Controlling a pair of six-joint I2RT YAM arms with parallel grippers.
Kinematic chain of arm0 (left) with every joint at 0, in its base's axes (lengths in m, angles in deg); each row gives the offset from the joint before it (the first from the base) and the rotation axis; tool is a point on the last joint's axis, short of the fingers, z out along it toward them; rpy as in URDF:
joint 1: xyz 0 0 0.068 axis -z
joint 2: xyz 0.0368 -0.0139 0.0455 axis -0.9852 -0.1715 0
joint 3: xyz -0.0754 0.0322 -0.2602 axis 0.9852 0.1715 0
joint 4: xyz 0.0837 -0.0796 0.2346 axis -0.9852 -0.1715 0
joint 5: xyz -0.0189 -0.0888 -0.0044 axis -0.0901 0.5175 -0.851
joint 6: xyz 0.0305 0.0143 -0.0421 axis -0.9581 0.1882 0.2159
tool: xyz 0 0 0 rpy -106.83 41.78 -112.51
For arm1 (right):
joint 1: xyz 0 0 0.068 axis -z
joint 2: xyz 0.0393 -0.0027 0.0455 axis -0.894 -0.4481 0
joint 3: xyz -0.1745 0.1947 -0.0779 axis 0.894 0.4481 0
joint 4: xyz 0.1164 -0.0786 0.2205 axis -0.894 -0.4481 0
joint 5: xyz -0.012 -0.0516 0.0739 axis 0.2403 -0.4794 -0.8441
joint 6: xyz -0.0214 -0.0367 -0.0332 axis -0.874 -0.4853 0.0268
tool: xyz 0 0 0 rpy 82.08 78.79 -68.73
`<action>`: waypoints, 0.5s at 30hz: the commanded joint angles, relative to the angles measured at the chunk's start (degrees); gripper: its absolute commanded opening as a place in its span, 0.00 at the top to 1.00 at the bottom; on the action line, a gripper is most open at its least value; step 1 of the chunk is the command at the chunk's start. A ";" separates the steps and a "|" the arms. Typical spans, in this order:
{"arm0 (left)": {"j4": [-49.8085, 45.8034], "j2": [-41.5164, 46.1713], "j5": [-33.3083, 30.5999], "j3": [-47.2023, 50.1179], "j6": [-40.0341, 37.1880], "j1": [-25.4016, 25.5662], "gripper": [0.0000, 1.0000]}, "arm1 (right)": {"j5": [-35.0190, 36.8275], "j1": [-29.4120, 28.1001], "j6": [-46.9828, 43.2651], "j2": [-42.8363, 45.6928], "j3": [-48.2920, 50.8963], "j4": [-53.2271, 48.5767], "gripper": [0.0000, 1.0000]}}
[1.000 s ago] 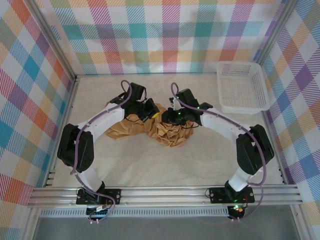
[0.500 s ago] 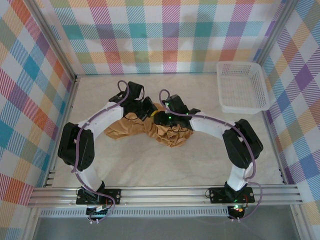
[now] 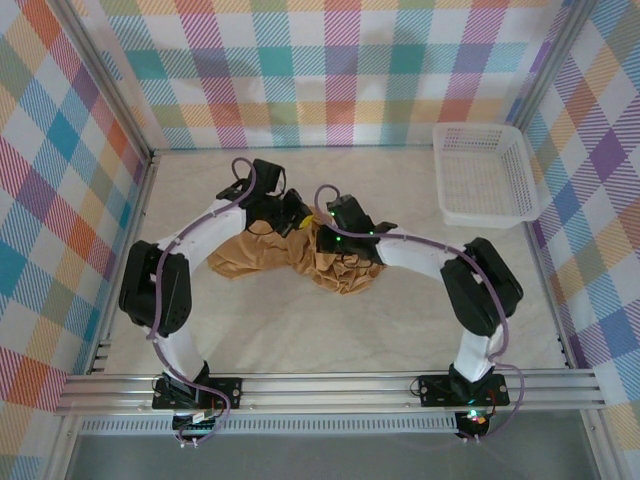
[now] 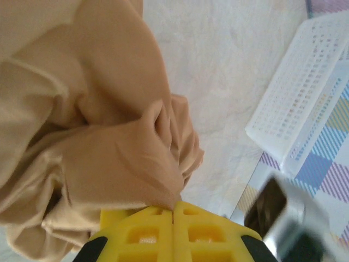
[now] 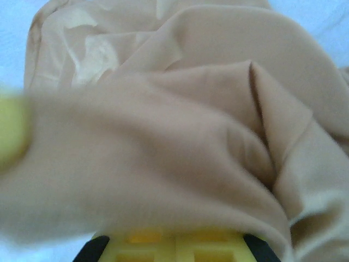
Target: Fold the inside-out t-shirt
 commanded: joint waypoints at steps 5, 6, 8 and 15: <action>-0.71 -6.53 -2.21 -6.76 1.38 -2.02 1.00 | 1.15 -6.65 -4.05 14.57 16.51 7.77 1.00; -0.43 -6.84 -1.91 -6.93 1.50 -1.91 1.00 | 0.95 -6.93 -3.54 15.33 18.73 9.52 0.96; -0.25 -7.05 -1.81 -6.78 1.58 -1.42 1.00 | 1.00 -7.04 -2.15 16.13 21.90 11.18 0.82; -0.25 -5.87 -1.59 -5.34 1.07 -0.48 1.00 | 4.50 -6.50 -3.22 15.58 19.10 7.86 0.56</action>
